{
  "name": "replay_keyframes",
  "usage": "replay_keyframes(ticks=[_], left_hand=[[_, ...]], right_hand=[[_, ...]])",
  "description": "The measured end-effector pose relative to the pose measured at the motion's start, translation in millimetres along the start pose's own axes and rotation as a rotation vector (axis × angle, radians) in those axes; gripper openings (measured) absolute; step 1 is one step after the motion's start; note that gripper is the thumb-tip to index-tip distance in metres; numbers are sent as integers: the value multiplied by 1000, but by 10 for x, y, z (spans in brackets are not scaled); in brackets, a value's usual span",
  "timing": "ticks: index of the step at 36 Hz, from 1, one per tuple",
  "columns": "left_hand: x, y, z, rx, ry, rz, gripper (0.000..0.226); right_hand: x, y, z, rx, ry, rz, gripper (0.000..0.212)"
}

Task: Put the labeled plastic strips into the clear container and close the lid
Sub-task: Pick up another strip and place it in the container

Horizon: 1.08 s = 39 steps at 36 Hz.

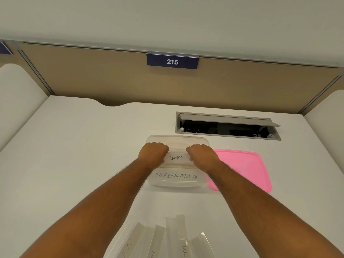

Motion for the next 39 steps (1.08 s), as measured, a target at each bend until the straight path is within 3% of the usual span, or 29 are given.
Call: replay_keyframes(ticks=[17,27,39], left_hand=[[-50,-87,-10,-54,-9,-76,25],[-313,-242,-45,-111,-34,-202,13],[-698,-350,-207,-201,-45,-323,32]], right_hand=[[-87,-28,5,-11,-17,-89,14],[-302,-147,3,62,1,-161,12],[-713,-347,34,143,-28,-336,25]])
Point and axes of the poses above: each hand's wrist, its own x-axis towards the middle knuckle, its own y-axis out of the palm, z = x × y, the point moved 6 cm from there along x, towards the middle knuckle, and after that the axes turned 10 degrees about y, right-handed, at the moved point
